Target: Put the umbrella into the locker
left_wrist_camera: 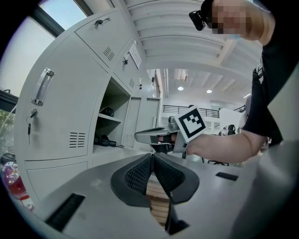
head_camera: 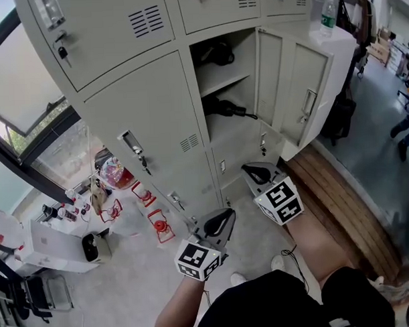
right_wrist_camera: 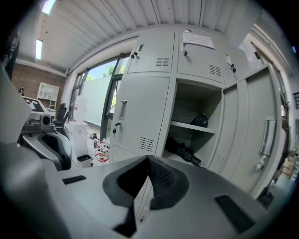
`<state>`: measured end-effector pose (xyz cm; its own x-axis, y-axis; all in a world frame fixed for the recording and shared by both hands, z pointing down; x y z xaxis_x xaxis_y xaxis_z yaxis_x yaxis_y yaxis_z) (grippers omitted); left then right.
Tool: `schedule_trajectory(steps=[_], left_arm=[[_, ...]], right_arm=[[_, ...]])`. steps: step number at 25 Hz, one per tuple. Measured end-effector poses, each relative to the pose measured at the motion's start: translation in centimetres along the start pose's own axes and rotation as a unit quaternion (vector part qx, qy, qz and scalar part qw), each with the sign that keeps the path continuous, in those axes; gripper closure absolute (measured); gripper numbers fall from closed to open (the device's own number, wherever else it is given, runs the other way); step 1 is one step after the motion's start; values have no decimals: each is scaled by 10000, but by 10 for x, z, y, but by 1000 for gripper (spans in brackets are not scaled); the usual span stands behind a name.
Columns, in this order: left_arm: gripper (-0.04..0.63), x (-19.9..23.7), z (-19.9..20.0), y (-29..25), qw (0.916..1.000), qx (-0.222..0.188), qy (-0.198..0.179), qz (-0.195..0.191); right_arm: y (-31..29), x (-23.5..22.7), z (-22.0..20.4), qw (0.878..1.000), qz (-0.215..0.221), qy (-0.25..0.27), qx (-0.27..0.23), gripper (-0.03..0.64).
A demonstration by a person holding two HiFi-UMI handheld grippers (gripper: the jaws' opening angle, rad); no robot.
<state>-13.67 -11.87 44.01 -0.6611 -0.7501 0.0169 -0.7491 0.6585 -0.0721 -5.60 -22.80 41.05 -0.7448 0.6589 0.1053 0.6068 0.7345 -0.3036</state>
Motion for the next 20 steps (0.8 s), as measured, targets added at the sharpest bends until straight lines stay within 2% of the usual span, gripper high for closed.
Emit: schedule_trajectory(steps=[11,20], left_arm=[[569,-21,5,-13,9992,-64,119,372],[569,-61,9,-36,9984,-28,173,539]], right_arm=[[62,15,-23,9986,167,-464,-164,563],[110,5,-40,9980,361,-486,-161,563]])
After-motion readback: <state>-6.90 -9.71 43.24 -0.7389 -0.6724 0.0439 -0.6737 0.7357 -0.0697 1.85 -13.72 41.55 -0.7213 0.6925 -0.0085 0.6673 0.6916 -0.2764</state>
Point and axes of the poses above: the fingertips, and each gripper's own axes: y backward along the fingers, x to its left, z out of its top, the point moved 3 cm from there along y, backward along the fingers, and after that the axes turned 7 degrees about -y, right-handed, at the moved point
